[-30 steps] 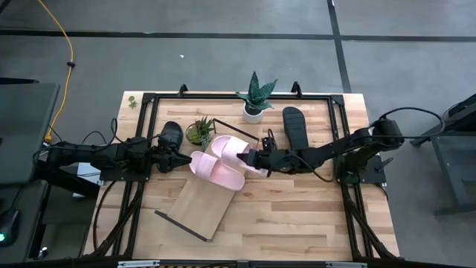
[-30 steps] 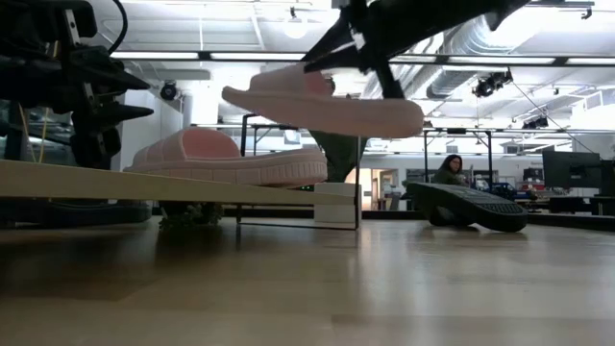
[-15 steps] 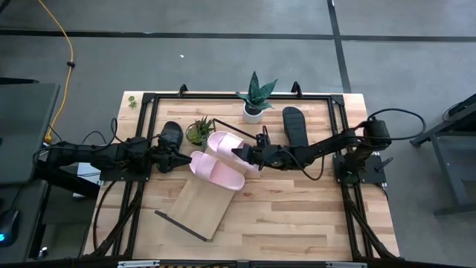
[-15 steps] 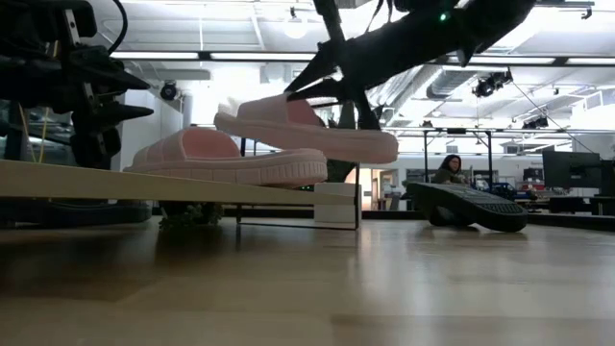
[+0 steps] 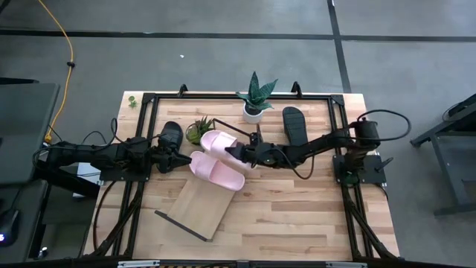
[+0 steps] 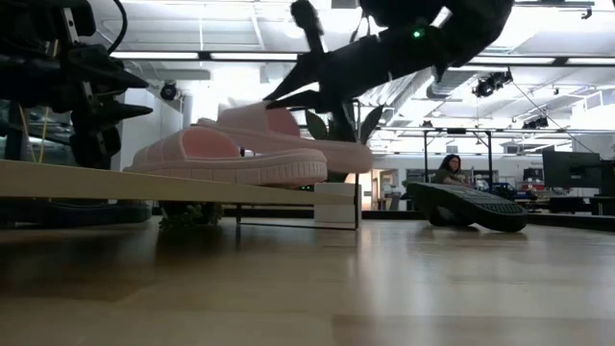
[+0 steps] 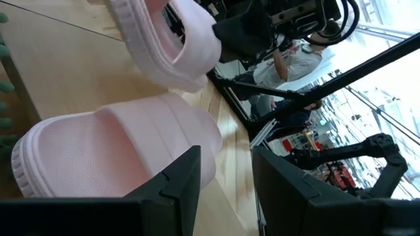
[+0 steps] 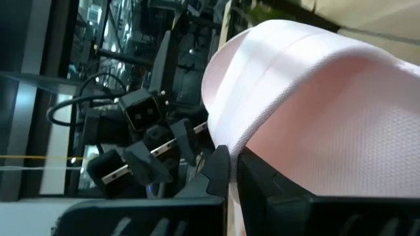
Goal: Pick and place slides into the shelf
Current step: Put the pink slide on the shelf
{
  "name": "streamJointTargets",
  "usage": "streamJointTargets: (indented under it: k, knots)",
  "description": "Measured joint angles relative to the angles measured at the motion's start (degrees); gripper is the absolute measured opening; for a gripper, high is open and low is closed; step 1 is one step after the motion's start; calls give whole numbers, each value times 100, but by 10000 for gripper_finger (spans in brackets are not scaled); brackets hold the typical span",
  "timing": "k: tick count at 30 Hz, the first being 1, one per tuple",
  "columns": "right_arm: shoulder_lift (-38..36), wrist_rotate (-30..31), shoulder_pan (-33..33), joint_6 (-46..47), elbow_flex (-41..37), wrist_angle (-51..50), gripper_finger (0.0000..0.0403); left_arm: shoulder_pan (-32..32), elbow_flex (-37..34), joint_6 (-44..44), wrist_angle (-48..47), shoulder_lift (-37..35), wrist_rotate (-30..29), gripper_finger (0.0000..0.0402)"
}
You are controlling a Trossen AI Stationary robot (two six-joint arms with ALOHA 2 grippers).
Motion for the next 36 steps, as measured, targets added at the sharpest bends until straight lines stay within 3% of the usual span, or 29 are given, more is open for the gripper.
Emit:
streamJointTargets:
  k: [10, 36]
  knots:
    - [277, 344, 64, -33, 731, -1235, 0, -1, 1, 0, 39, 0, 215, 127]
    - [273, 351, 103, 387, 731, -1569, 5, -1, -1, 107, 42, 2, 236, 127]
